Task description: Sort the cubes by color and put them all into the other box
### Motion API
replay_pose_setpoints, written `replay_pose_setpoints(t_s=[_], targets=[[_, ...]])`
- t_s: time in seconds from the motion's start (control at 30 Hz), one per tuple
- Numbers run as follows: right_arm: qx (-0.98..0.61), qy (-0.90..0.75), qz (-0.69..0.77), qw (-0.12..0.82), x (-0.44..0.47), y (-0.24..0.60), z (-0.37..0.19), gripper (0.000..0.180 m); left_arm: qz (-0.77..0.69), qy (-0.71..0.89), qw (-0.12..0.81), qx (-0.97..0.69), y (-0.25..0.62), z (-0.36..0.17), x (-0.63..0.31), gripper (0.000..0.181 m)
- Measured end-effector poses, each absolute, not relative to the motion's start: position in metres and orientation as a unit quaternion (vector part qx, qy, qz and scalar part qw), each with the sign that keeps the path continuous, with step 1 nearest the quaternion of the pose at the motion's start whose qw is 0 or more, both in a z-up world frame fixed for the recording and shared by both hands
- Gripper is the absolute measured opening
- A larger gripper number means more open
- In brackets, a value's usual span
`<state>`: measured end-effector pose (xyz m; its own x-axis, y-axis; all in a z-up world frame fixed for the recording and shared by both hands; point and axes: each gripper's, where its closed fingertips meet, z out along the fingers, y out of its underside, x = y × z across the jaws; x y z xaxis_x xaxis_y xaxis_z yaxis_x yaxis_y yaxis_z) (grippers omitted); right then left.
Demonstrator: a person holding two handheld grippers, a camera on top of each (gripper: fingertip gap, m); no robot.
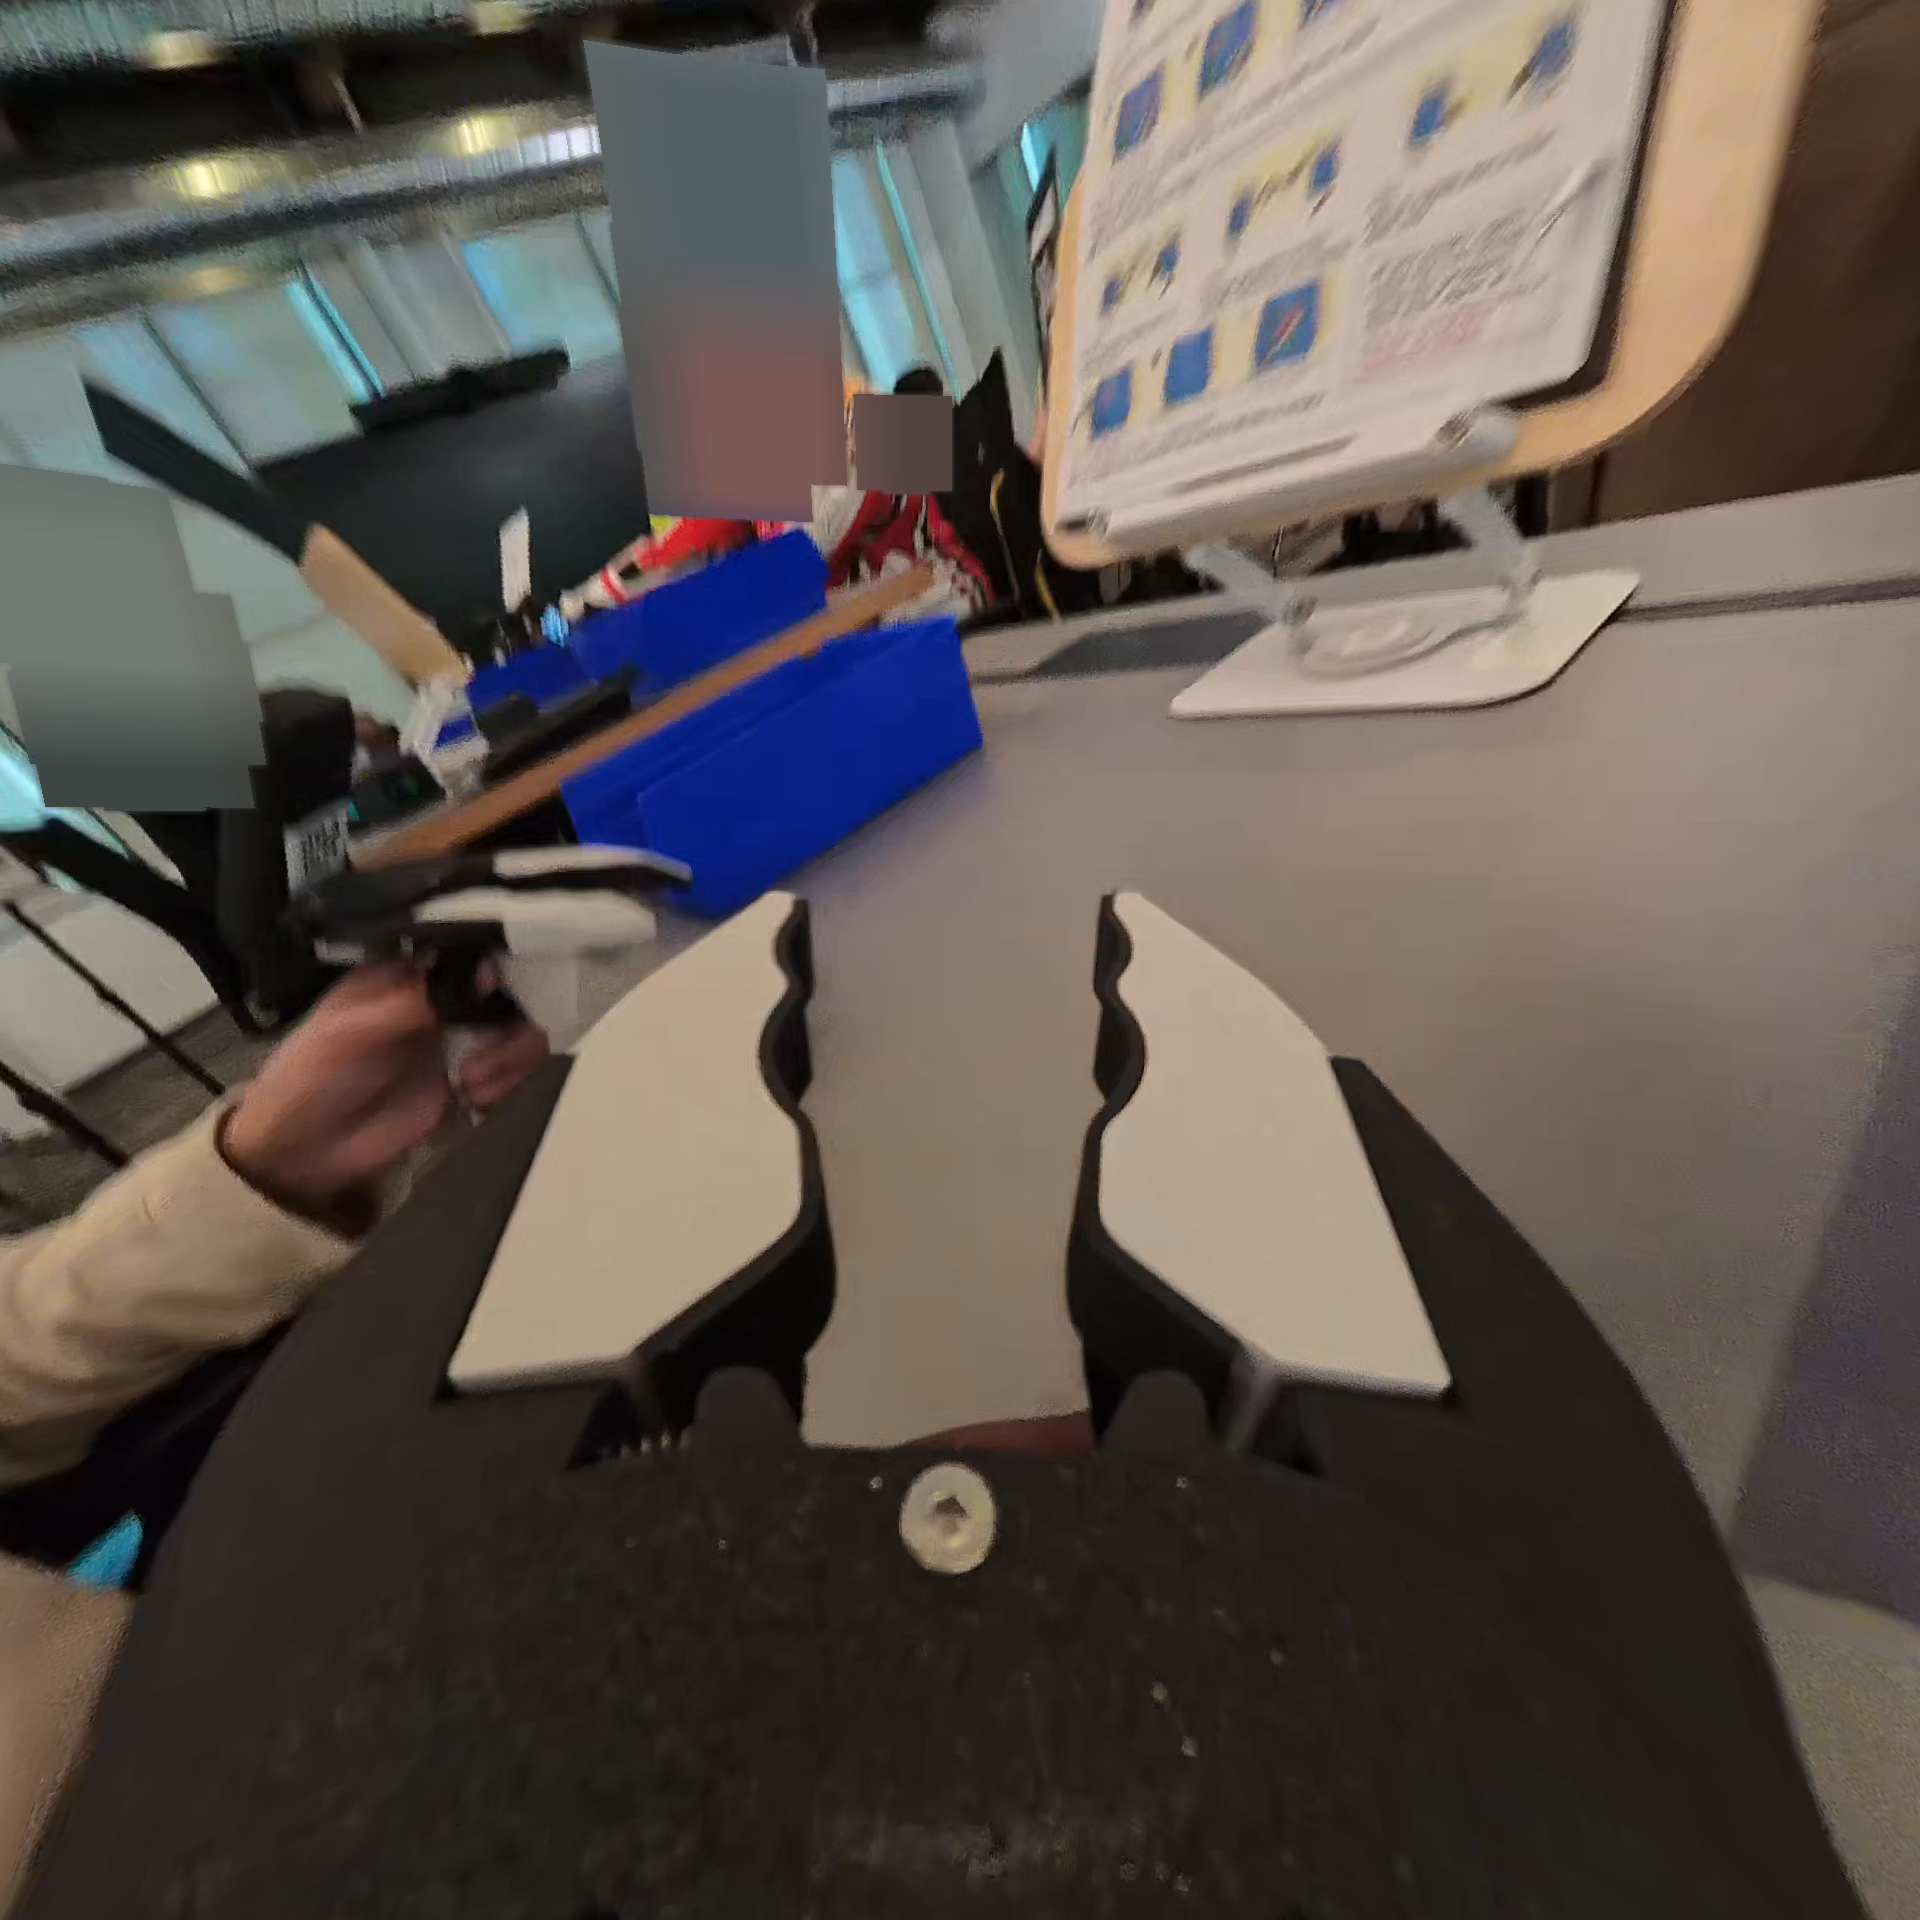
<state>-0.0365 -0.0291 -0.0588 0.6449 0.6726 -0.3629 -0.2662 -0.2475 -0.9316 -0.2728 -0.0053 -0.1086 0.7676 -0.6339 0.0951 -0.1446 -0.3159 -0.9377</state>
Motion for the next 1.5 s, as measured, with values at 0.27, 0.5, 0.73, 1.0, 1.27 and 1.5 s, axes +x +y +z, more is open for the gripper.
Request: replay_pose_setpoints(t_s=[0.27, 0.5, 0.73, 1.0, 1.27, 1.5], targets=[[-0.739, -0.246, 0.263, 0.570, -0.074, -0.049, -0.102, 0.045, -0.222, 0.268, 0.520, -0.780, -0.014, -0.119, -0.270, 0.053], [-0.749, -0.236, 0.300, 0.542, -0.076, -0.047, -0.111, 0.043, -0.260, 0.295, 0.460, -0.796, -0.034, -0.104, -0.283, 0.055], [-0.746, -0.258, 0.303, 0.534, -0.084, -0.050, -0.112, 0.042, -0.064, 0.312, 0.417, -0.851, 0.030, -0.039, -0.416, 0.040], [-0.742, -0.280, 0.290, 0.536, -0.088, -0.052, -0.106, 0.040, -0.025, 0.302, 0.168, -0.938, 0.147, -0.144, -0.475, 0.047], [-0.747, -0.271, 0.289, 0.534, -0.079, -0.052, -0.109, 0.037, -0.022, 0.303, 0.089, -0.949, 0.151, -0.186, -0.489, 0.022], [-0.746, -0.271, 0.292, 0.534, -0.080, -0.054, -0.107, 0.035, -0.063, 0.318, 0.241, -0.915, 0.143, -0.134, -0.482, 0.022]])
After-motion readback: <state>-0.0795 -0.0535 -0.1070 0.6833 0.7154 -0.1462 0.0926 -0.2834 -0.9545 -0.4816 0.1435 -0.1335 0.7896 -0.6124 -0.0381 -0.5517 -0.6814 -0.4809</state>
